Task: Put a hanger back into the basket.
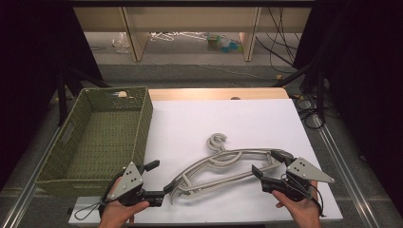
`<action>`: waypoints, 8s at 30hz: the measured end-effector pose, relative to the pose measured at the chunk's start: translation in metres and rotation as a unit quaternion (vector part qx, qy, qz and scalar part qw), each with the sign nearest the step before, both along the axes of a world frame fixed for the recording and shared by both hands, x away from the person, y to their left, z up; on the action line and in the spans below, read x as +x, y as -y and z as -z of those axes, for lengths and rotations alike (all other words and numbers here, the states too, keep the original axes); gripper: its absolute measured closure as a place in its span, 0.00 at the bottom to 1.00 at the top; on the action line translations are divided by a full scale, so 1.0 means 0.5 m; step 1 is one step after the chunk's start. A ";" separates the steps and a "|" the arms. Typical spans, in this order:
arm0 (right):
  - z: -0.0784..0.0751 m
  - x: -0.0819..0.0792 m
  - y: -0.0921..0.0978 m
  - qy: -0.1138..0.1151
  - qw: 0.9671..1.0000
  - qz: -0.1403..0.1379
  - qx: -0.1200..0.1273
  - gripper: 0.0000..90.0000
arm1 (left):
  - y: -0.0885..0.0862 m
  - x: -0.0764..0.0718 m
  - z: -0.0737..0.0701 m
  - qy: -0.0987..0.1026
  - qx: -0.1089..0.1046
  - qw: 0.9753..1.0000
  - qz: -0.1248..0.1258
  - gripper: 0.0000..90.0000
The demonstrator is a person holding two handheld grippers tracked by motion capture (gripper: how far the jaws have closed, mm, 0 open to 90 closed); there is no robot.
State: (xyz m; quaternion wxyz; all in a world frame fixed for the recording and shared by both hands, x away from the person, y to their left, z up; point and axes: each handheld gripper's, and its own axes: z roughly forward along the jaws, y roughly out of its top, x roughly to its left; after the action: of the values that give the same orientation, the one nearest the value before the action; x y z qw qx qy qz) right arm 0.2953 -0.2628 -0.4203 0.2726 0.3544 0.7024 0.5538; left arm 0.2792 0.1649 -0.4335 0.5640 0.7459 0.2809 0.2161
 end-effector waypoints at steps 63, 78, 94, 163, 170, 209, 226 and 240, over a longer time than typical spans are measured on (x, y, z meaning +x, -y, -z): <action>0.006 -0.001 -0.015 -0.027 0.999 -0.017 -0.015 0.20 | 0.226 0.261 0.012 -0.200 0.258 0.940 0.100 0.69; 0.005 -0.002 -0.016 -0.030 0.999 -0.020 -0.026 0.21 | 0.240 0.301 0.048 -0.275 0.193 0.934 0.120 0.78; 0.005 -0.002 -0.016 -0.034 0.999 -0.023 -0.031 0.22 | 0.225 0.291 0.026 -0.255 0.174 0.943 0.125 0.90; 0.009 0.002 -0.026 -0.027 0.999 -0.031 -0.028 0.22 | -0.231 0.250 -0.259 -0.068 0.095 0.987 -0.110 0.90; 0.009 0.003 -0.027 -0.029 0.999 -0.029 -0.027 0.22 | -0.289 0.251 -0.243 -0.079 0.101 0.980 -0.152 0.90; 0.015 0.008 -0.033 -0.032 0.999 -0.038 -0.022 0.22 | -0.489 0.229 -0.159 -0.124 0.122 0.952 -0.251 0.90; 0.015 0.010 -0.032 -0.038 0.998 -0.037 -0.029 0.22 | -0.515 0.215 -0.140 -0.148 0.157 0.946 -0.243 0.90; 0.013 0.008 -0.034 -0.039 0.998 -0.040 -0.033 0.22 | -0.446 0.267 -0.083 -0.196 0.255 0.920 -0.223 0.89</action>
State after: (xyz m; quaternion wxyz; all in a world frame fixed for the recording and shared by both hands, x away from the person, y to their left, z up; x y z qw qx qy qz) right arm 0.2993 -0.2457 -0.4268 0.2347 0.3380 0.7441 0.5263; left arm 0.4126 0.3881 -0.3918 0.2255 0.8101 0.4799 0.2503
